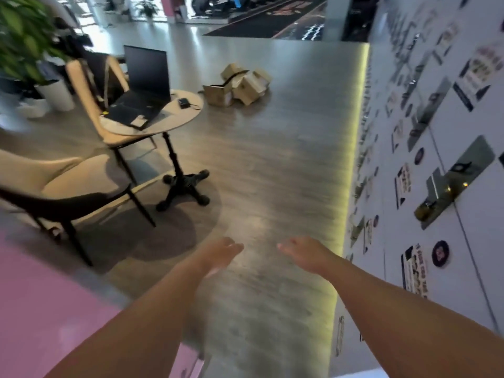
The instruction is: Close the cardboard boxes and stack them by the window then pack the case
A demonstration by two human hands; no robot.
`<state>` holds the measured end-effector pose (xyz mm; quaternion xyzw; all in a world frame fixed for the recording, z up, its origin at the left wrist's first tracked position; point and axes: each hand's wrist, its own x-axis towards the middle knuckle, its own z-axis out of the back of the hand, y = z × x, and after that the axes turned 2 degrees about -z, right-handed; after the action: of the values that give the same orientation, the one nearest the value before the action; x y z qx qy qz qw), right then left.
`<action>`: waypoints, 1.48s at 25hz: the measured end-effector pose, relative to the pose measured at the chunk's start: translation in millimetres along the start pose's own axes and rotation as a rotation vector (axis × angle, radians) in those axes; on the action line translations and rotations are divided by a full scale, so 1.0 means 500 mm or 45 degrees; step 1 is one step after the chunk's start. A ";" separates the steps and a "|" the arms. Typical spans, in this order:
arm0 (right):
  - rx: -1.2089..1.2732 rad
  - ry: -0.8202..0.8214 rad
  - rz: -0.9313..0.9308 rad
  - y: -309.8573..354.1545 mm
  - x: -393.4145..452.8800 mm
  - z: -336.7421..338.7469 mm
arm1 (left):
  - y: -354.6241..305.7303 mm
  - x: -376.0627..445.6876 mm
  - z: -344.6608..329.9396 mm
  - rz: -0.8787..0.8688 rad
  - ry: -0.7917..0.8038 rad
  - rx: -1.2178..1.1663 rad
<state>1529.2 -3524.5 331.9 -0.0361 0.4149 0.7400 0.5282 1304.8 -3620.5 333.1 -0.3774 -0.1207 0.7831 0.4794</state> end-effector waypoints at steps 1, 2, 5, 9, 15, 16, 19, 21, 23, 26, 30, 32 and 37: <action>0.030 -0.023 -0.026 0.004 0.032 0.021 | -0.019 0.049 0.017 -0.039 0.043 0.048; 0.045 -0.041 -0.060 0.007 0.069 0.043 | -0.039 0.098 0.034 -0.061 0.064 0.058; 0.068 -0.052 -0.116 0.015 0.205 0.119 | -0.100 0.268 0.083 -0.093 0.096 0.088; 0.069 -0.096 -0.077 0.028 0.399 0.246 | -0.185 0.478 0.154 -0.144 0.113 0.145; 0.069 -0.149 -0.016 0.095 0.672 0.451 | -0.338 0.751 0.291 -0.202 0.095 0.133; 0.068 -0.148 -0.010 0.101 0.710 0.476 | -0.357 0.787 0.310 -0.206 0.089 0.112; 0.043 -0.139 -0.011 0.117 0.836 0.551 | -0.399 0.918 0.369 -0.240 0.106 0.147; 0.025 -0.141 -0.018 0.131 0.949 0.612 | -0.422 1.041 0.418 -0.269 0.113 0.160; 0.001 -0.158 -0.026 0.154 1.072 0.677 | -0.444 1.178 0.469 -0.299 0.099 0.133; 0.046 -0.169 -0.056 0.194 1.224 0.779 | -0.490 1.354 0.544 -0.308 0.114 0.078; 0.054 -0.219 -0.076 0.242 1.431 0.921 | -0.591 1.574 0.655 -0.323 0.078 0.128; 0.082 -0.218 -0.073 0.251 1.536 0.982 | -0.632 1.679 0.702 -0.344 0.062 0.160; 0.095 -0.200 -0.077 0.244 1.820 1.125 | -0.719 1.964 0.805 -0.312 0.061 0.215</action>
<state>1246.9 -2485.6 321.8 0.0291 0.3981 0.7082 0.5823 1006.7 -2540.3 340.5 -0.3368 -0.0883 0.7168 0.6042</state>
